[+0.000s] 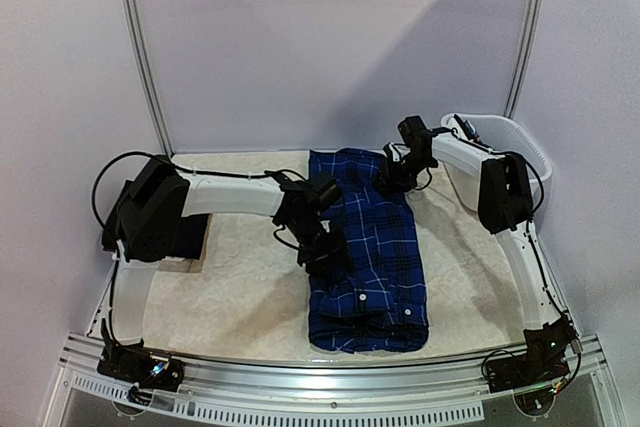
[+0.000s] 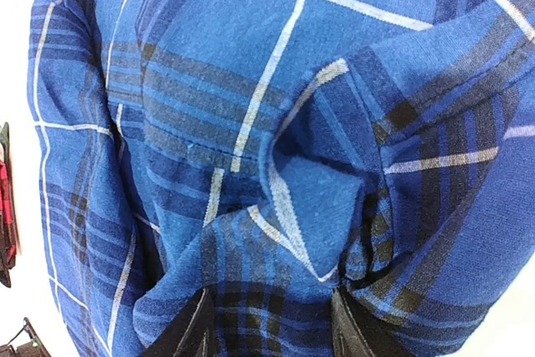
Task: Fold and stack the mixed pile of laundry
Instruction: Rotate the rectangle-folded shirt at the center of the board, then adjust the rectangle-folded shirt at the center of the board.
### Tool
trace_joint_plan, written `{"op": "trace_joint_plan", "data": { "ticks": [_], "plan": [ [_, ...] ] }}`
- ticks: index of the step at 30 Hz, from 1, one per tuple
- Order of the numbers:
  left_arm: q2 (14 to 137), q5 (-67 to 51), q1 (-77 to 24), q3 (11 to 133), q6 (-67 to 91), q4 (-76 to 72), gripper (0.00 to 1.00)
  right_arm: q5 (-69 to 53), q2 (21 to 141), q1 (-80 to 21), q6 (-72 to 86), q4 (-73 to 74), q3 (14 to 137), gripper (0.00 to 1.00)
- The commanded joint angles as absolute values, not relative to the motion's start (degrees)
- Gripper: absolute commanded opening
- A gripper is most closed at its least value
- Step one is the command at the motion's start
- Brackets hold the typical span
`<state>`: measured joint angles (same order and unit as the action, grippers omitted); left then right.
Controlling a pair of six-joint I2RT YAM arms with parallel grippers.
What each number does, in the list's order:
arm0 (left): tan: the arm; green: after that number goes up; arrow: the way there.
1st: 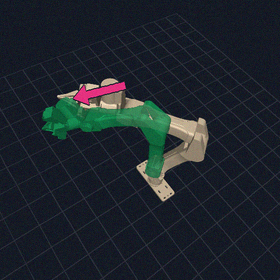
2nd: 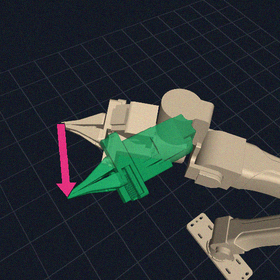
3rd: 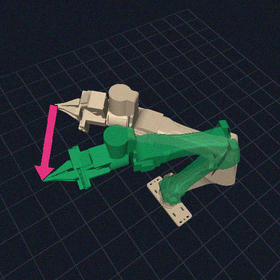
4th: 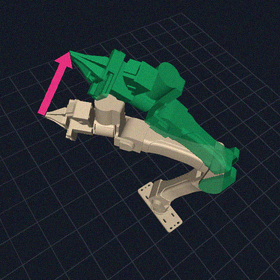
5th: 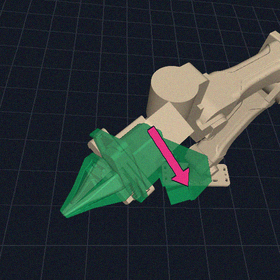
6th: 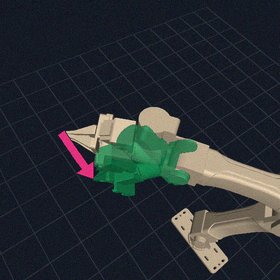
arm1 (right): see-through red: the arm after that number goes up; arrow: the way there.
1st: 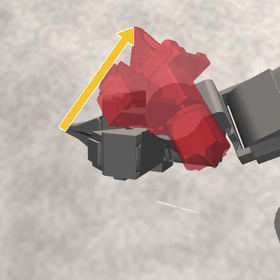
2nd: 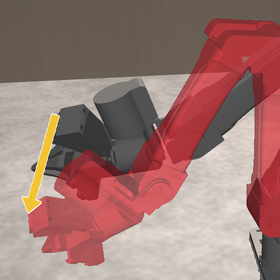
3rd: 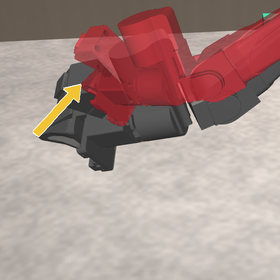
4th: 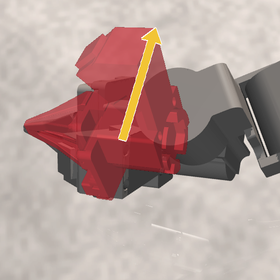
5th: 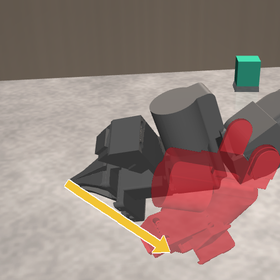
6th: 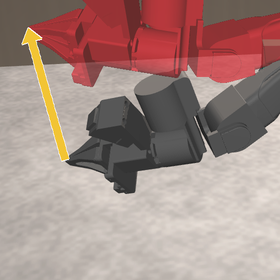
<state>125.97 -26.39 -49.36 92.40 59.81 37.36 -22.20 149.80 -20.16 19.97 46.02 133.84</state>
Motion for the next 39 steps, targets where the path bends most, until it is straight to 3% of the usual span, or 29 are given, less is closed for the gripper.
{"op": "trace_joint_plan", "data": {
  "ticks": [1,11,23,30,39],
  "plan": [
    [122.9,-18.0,-50.4,95.6,56.4,44.8,0.52,-20.8,148.1,-19.9,18.1,47.2,134.6,0.49],
    [113.6,-8.9,-51.2,94.7,42.2,51.3,0.56,-16.5,136.6,-19.9,17.6,53.2,132.2,0.59],
    [106.2,-11.2,-57.0,90.2,29.0,51.4,0.56,-9.2,106.2,-25.8,30.0,53.9,93.6,0.65],
    [109.8,-12.0,-63.5,93.7,22.6,54.1,0.55,-10.3,88.8,-30.6,39.3,48.8,73.1,0.65],
    [119.7,-9.1,-66.9,98.8,31.4,52.2,0.55,-12.3,79.8,-30.7,39.8,48.0,66.0,0.65]
  ]
}}
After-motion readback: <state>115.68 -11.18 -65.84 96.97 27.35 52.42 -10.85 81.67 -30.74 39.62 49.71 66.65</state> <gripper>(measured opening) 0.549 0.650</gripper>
